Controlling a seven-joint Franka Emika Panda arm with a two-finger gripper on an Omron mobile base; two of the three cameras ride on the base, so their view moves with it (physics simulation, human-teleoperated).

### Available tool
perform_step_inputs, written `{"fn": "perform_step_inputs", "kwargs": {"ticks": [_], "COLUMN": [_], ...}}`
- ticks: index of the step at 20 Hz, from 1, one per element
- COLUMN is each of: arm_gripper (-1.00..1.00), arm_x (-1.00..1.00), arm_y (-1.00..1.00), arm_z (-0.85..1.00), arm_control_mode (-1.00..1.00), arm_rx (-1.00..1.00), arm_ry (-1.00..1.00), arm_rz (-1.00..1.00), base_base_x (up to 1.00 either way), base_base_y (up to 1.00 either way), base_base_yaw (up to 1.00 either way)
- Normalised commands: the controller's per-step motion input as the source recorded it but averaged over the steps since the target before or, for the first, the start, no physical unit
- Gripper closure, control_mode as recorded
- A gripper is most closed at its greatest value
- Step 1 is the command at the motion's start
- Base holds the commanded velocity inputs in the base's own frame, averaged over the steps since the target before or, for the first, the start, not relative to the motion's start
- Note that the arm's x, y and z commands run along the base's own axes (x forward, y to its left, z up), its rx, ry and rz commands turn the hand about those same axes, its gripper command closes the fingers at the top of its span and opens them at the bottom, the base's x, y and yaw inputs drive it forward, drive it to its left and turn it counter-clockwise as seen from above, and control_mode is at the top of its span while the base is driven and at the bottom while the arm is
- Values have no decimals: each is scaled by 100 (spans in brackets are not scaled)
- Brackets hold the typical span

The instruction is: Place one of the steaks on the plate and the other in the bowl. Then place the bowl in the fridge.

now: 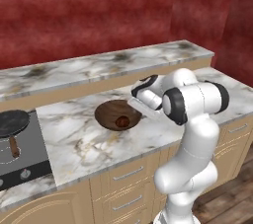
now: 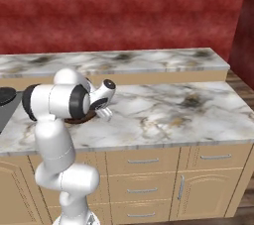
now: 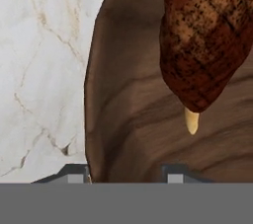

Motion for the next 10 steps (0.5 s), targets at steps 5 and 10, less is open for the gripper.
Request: {"fn": "perform_step_inputs", "kwargs": {"ticks": [5, 10], "arm_gripper": [100, 100], "arm_x": [-26, -4], "arm_y": [14, 8], "arm_z": [0, 0], "arm_control_mode": [-100, -100], "arm_rx": [0, 0], "arm_ry": [0, 0], "arm_rz": [0, -1], "base_base_x": [0, 0], "base_base_y": [0, 0], "base_base_yaw": [0, 0]}}
